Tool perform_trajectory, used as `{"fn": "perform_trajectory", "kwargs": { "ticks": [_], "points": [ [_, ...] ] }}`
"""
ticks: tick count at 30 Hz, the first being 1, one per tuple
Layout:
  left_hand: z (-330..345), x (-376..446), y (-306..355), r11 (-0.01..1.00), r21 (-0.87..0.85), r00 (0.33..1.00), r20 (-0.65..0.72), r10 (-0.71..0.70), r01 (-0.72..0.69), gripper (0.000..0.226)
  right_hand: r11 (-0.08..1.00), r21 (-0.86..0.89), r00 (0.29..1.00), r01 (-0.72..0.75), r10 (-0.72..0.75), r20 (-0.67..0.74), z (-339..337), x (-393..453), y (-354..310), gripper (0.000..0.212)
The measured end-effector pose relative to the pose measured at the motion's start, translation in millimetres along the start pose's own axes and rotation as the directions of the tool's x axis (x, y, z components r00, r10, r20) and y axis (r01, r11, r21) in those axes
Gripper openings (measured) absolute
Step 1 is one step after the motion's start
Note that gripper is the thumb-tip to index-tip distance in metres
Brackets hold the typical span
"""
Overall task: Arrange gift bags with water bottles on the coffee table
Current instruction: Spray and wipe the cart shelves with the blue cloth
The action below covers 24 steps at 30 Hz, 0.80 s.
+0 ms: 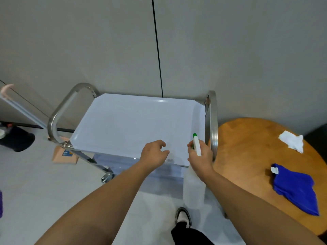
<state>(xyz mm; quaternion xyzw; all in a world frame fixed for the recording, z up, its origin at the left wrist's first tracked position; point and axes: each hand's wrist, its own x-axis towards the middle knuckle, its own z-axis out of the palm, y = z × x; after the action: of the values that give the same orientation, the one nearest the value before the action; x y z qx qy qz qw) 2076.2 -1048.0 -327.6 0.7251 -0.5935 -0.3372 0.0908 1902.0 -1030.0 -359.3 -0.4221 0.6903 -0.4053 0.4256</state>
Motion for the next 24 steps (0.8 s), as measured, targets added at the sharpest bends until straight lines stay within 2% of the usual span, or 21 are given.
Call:
{"fn": "perform_trajectory", "kwargs": {
  "ticks": [1, 5, 8, 12, 17, 19, 21, 24],
  "points": [
    [-3.9, 7.3, -1.4, 1.0, 0.014, 1.0, 0.012, 0.003, -0.004, 0.037, 0.999, -0.026, 1.0, -0.03, 0.03, 0.0, 5.0, 7.1, 0.9, 0.004],
    [-19.0, 33.5, -4.4, 1.0, 0.029, 1.0, 0.019, 0.0, -0.001, 0.038, 0.991, -0.109, 0.997, -0.077, 0.076, -0.014, 20.7, 23.3, -1.4, 0.012],
    [-25.9, 46.6, -8.5, 1.0, 0.025, 0.999, 0.036, 0.012, -0.013, 0.038, 0.991, -0.101, 0.996, -0.087, 0.084, -0.029, 31.1, 26.8, -7.2, 0.027],
    [-33.6, 58.2, -24.4, 0.998, 0.032, 0.996, 0.074, 0.051, -0.053, 0.038, 0.97, -0.091, 0.973, -0.227, 0.222, -0.062, 45.4, 28.6, -10.6, 0.042],
    [-48.2, 61.0, -54.9, 0.994, 0.045, 0.988, 0.125, 0.092, -0.099, 0.038, 0.944, -0.119, 0.951, -0.308, 0.301, -0.073, 69.6, 9.4, -8.0, 0.017],
    [-54.6, 60.8, -67.2, 0.991, 0.052, 0.983, 0.143, 0.118, -0.126, 0.038, 0.949, -0.114, 0.95, -0.295, 0.278, -0.143, 79.7, 0.4, -6.9, 0.021],
    [-60.8, 61.2, -77.4, 0.987, 0.059, 0.979, 0.149, 0.139, -0.149, 0.038, 0.948, -0.115, 0.942, -0.295, 0.269, -0.2, 87.5, -6.5, -7.4, 0.034],
    [-70.2, 61.4, -89.7, 0.983, 0.078, 0.976, 0.149, 0.156, -0.168, 0.037, 0.947, -0.122, 0.945, -0.298, 0.275, -0.177, 98.0, -13.5, -11.3, 0.031]
  ]
}}
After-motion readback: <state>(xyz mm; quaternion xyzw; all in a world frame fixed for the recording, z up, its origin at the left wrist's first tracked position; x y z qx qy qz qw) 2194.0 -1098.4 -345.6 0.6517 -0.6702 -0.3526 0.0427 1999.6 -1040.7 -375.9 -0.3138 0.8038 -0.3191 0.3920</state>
